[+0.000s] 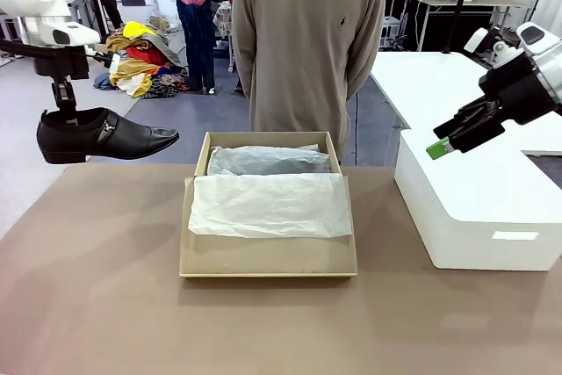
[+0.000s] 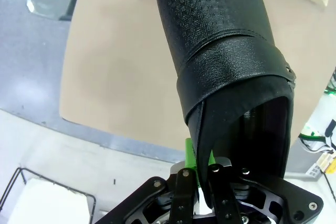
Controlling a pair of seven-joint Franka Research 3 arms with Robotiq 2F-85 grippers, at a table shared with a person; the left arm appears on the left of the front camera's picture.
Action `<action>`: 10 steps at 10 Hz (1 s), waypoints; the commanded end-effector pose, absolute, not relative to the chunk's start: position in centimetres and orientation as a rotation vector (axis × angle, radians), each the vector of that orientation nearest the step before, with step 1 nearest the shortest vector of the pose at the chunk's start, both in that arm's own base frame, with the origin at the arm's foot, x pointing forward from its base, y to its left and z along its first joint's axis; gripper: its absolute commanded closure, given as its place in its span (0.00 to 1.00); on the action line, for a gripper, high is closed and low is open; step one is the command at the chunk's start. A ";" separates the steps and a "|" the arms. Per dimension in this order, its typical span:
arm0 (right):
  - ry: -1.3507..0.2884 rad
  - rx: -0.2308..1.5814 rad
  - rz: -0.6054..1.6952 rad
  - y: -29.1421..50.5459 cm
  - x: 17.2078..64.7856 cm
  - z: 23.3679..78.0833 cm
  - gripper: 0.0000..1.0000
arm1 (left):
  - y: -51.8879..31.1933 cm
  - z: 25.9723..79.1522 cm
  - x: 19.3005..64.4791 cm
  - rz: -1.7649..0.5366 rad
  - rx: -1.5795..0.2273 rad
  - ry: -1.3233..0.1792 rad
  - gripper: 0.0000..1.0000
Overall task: Pack the shoes into the box.
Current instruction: Place the other shoe of the Shoes into the Shoes Box.
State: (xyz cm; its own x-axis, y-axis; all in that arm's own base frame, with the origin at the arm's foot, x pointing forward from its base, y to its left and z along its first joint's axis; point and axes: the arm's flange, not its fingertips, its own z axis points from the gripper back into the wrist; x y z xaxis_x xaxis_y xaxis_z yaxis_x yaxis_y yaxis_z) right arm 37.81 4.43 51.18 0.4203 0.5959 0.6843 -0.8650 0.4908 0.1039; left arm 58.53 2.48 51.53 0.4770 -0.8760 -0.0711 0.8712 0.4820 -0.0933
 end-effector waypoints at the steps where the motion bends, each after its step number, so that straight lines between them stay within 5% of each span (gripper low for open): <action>1: -0.661 0.510 0.981 4.4 38.1 51.0 0.00 | 2.5 51.5 58.5 -1.067 -0.046 0.114 1.00; 6: -0.661 0.510 0.981 4.4 38.1 51.0 0.00 | -4.6 55.1 57.7 -0.623 0.074 0.159 1.00; 10: -0.661 0.510 0.981 4.4 38.1 51.0 0.00 | -9.0 56.1 57.7 -0.271 -0.006 0.184 1.00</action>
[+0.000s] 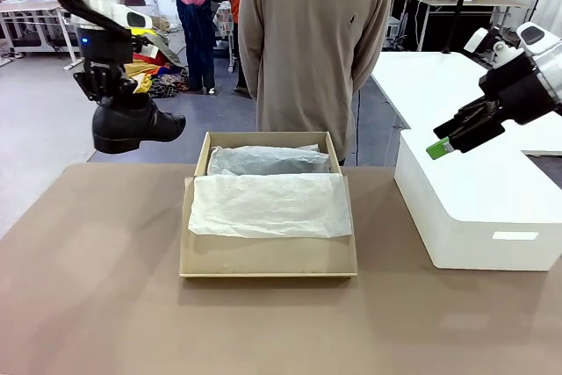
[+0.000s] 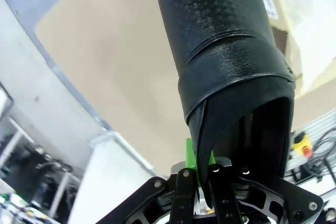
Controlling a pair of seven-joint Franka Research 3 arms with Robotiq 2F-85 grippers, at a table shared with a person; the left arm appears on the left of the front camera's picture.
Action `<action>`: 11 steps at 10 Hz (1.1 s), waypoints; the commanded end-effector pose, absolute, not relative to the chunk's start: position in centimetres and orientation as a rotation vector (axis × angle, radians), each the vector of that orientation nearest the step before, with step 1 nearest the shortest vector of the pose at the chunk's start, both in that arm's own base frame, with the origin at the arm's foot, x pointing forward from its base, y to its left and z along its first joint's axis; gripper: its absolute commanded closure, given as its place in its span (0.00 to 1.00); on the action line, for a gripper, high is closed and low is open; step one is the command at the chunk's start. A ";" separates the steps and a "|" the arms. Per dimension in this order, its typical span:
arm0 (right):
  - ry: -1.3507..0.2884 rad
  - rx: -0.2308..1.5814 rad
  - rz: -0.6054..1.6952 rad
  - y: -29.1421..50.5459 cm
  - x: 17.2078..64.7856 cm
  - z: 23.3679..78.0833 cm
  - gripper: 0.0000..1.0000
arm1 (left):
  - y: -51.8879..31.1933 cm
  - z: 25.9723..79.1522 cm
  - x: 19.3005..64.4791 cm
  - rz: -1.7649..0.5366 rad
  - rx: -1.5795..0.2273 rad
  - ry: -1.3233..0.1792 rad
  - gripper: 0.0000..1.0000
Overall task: Pack the shoes into the box.
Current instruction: Place the other shoe of the Shoes into the Shoes Box.
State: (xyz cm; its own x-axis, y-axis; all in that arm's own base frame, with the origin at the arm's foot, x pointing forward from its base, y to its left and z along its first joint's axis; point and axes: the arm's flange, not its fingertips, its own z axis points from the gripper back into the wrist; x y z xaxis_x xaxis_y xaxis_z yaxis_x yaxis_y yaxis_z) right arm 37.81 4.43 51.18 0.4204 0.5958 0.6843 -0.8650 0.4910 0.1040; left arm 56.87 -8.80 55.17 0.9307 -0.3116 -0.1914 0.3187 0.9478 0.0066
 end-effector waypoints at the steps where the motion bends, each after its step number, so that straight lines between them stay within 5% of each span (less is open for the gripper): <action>1: -0.661 0.510 0.981 4.4 38.1 51.0 0.00 | -9.4 56.3 57.4 -0.205 0.025 0.159 1.00; 3: -0.661 0.510 0.981 4.4 38.1 51.0 0.00 | -10.1 56.8 56.5 -0.154 0.051 0.083 1.00; 11: -0.661 0.510 0.981 4.4 38.1 51.0 0.00 | -9.5 55.7 57.2 -0.213 0.031 0.160 1.00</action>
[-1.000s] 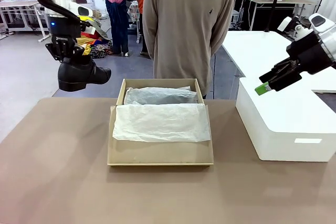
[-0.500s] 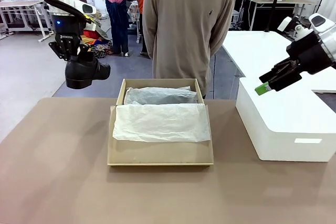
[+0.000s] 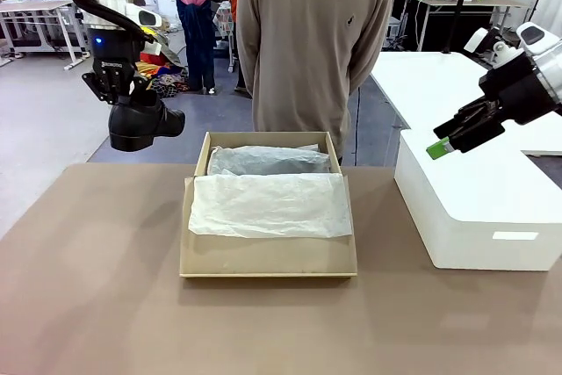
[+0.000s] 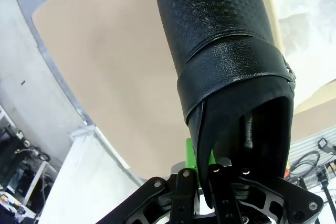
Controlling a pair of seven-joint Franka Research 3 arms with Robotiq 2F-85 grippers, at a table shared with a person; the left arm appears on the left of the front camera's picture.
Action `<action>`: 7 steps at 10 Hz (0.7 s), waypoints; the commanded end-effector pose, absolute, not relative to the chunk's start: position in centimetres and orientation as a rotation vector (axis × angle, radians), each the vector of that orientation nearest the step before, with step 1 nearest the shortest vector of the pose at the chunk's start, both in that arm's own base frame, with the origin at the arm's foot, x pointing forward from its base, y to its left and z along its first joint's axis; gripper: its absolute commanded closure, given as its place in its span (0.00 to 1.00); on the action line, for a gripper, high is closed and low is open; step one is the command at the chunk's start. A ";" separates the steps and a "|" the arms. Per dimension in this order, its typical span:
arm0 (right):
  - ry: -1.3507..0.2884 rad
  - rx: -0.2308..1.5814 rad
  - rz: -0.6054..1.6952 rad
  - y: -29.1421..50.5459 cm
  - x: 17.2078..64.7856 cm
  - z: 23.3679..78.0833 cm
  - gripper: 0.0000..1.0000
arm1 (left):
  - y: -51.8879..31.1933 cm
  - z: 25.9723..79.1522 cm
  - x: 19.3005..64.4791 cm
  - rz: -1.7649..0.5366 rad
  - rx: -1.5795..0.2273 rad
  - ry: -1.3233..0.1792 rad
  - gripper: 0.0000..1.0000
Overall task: Pack the shoes into the box.
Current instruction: Place the other shoe of the Shoes into the Shoes Box.
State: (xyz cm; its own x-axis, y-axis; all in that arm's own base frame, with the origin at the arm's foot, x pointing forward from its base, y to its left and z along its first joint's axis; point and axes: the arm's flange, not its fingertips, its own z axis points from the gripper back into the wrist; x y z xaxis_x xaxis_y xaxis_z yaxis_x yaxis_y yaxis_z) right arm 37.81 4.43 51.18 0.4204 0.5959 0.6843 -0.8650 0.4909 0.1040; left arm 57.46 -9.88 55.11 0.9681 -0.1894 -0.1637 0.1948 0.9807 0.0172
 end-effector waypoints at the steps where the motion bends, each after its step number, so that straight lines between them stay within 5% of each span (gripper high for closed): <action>1: -0.661 0.510 0.981 4.4 38.1 51.0 0.00 | -9.5 55.7 57.2 -0.213 0.031 0.160 1.00; 7: -0.661 0.510 0.981 4.4 38.1 51.0 0.00 | -12.1 57.4 57.3 -0.027 0.026 0.066 1.00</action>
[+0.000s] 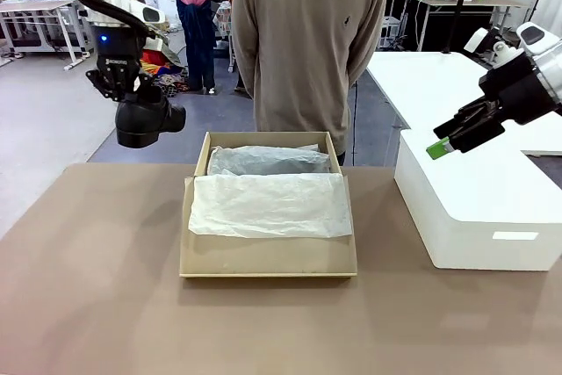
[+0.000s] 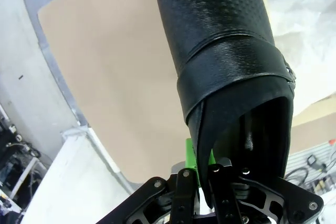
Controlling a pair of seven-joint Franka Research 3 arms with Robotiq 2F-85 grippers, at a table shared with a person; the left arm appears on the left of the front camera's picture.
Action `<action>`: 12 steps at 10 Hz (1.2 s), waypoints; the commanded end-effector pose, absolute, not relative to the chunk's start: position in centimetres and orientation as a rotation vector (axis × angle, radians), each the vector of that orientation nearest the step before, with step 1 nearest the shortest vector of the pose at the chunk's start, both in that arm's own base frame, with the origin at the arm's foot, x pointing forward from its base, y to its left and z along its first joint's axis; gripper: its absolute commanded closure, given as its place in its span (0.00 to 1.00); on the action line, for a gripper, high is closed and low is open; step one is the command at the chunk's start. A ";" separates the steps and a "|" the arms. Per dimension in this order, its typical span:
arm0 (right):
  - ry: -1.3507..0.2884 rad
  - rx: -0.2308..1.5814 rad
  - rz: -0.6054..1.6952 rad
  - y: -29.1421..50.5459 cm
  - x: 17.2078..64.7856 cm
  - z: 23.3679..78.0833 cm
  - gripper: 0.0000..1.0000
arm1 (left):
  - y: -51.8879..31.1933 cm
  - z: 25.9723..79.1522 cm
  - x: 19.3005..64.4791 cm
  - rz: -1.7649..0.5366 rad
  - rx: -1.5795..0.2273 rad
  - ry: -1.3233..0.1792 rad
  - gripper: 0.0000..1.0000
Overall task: Pack the shoes into the box.
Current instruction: Place the other shoe of the Shoes into the Shoes Box.
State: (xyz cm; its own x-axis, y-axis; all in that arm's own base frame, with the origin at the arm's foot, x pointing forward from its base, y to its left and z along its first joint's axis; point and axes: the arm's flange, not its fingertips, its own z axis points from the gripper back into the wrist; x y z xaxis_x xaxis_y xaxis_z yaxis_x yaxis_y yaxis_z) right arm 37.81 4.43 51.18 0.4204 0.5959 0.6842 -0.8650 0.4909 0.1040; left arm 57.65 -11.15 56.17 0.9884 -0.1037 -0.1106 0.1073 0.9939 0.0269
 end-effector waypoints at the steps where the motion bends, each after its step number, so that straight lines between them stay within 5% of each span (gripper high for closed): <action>1: -0.661 0.510 0.981 4.4 38.1 51.0 0.00 | -13.2 58.1 57.2 0.045 0.029 0.051 1.00; 6: -0.661 0.510 0.981 4.4 38.1 51.0 0.00 | -20.7 59.4 56.5 0.399 0.022 0.020 1.00; 12: -0.661 0.510 0.981 4.4 38.1 51.0 0.00 | -21.2 58.8 55.9 0.390 0.026 0.022 1.00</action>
